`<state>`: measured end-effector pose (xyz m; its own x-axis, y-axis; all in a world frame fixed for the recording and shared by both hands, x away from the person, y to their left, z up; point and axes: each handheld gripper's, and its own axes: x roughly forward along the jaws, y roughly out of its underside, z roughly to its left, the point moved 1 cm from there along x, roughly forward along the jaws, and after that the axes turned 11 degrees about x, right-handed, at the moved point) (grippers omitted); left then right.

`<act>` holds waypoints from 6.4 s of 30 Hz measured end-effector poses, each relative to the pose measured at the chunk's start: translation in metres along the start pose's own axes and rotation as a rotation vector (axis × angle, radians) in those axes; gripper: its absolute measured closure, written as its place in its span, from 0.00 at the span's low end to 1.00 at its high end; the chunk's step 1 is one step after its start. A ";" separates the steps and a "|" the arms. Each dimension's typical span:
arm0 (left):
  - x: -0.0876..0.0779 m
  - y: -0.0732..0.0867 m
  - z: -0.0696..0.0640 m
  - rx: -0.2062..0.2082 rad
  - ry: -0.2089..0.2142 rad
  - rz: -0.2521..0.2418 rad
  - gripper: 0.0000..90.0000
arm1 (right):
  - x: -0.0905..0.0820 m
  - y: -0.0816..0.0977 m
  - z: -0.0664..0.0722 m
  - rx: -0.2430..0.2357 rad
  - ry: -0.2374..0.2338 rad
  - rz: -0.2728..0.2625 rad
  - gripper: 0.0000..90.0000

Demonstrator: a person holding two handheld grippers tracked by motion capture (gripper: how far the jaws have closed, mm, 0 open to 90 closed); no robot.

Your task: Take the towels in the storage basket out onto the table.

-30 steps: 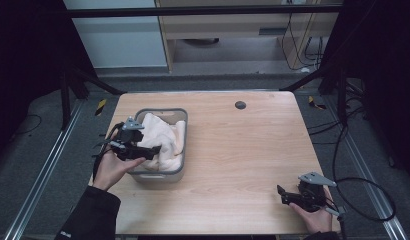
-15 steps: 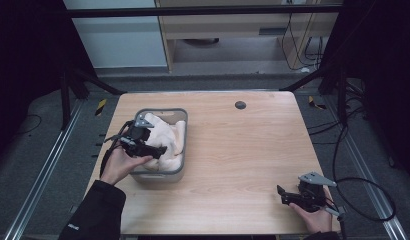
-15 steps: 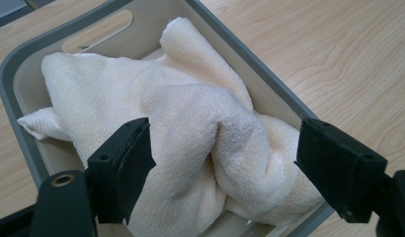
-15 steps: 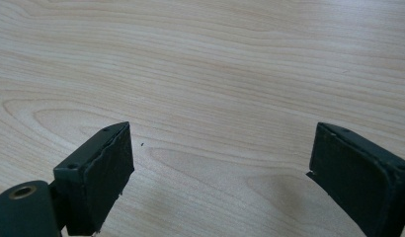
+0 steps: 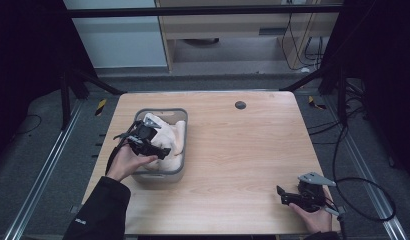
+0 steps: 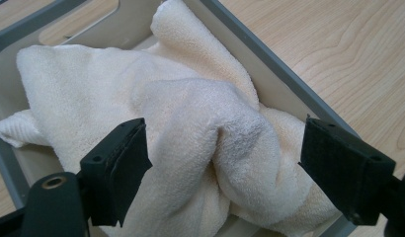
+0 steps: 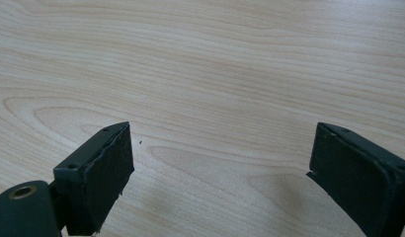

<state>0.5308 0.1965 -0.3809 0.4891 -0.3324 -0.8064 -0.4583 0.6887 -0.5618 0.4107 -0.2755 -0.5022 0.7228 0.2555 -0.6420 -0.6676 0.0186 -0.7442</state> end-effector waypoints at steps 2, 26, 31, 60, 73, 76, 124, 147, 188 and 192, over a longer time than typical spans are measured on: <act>0.004 -0.001 0.000 0.005 0.002 0.004 0.20 | 0.000 0.000 0.000 -0.001 0.000 0.001 0.11; 0.031 0.005 0.003 -0.010 -0.005 0.083 0.22 | 0.002 0.001 0.001 -0.006 -0.009 0.023 0.10; 0.033 0.005 0.005 -0.008 0.007 0.109 0.33 | 0.002 0.001 0.001 -0.006 -0.010 0.024 0.10; -0.002 -0.006 0.010 0.046 -0.022 0.107 0.73 | 0.002 0.001 0.001 -0.014 -0.008 0.025 0.10; -0.039 -0.018 0.015 0.056 -0.062 0.046 0.74 | 0.002 0.001 0.001 -0.014 -0.008 0.025 0.10; -0.047 -0.020 0.018 0.048 -0.072 0.026 0.74 | 0.002 0.001 0.001 -0.014 -0.008 0.025 0.10; -0.139 -0.059 0.000 0.136 -0.108 -0.105 0.75 | 0.002 0.001 0.002 -0.010 -0.014 0.027 0.11; -0.147 -0.096 -0.035 0.231 -0.063 -0.130 0.75 | 0.002 0.001 0.001 -0.021 -0.012 0.019 0.11; -0.104 -0.165 -0.102 0.373 0.042 -0.155 0.74 | -0.002 0.002 0.000 -0.014 -0.019 -0.002 0.11; -0.091 -0.170 -0.109 0.375 0.062 -0.162 0.74 | -0.002 0.002 -0.001 -0.024 -0.014 -0.012 0.11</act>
<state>0.4835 0.0390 -0.2319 0.4817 -0.4863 -0.7290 -0.0713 0.8074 -0.5857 0.4084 -0.2769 -0.5023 0.7279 0.2691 -0.6307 -0.6546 -0.0011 -0.7560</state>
